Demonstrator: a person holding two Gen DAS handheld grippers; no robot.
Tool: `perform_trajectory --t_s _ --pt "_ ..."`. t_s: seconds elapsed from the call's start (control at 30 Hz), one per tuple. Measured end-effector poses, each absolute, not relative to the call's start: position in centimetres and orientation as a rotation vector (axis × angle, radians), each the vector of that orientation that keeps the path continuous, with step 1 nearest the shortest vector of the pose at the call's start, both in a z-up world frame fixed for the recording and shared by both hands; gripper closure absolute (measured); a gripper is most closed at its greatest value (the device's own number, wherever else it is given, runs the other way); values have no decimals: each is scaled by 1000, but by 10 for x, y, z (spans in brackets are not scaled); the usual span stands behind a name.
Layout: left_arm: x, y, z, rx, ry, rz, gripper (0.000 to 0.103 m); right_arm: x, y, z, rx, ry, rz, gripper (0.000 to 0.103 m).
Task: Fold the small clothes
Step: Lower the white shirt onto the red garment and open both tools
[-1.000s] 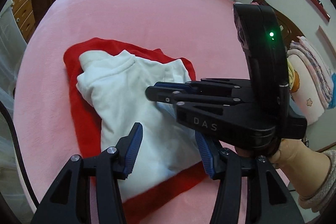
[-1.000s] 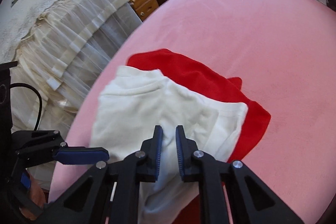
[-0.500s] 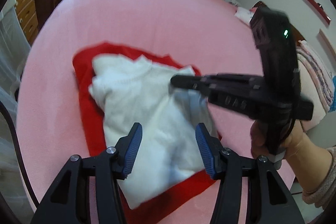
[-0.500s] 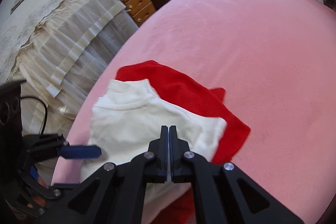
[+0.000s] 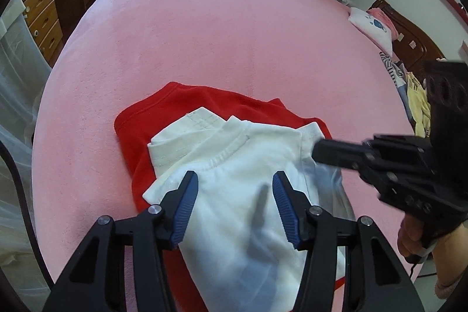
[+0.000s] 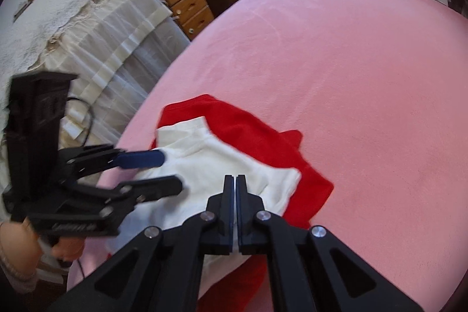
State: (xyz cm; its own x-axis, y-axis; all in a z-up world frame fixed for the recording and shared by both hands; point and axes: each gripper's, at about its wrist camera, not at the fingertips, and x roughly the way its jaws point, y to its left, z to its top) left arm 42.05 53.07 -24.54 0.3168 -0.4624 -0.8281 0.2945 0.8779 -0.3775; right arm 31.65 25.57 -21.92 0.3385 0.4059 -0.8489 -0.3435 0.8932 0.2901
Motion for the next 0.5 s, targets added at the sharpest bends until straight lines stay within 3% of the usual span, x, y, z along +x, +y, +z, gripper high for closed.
perform_trajectory --t_s 0.2,0.5 --pt "414 541 -241 -151 1152 -529 51 272 274 -207 55 1114 592 103" --pt "399 539 -239 -47 1120 -577 51 222 259 -239 31 1165 555 103"
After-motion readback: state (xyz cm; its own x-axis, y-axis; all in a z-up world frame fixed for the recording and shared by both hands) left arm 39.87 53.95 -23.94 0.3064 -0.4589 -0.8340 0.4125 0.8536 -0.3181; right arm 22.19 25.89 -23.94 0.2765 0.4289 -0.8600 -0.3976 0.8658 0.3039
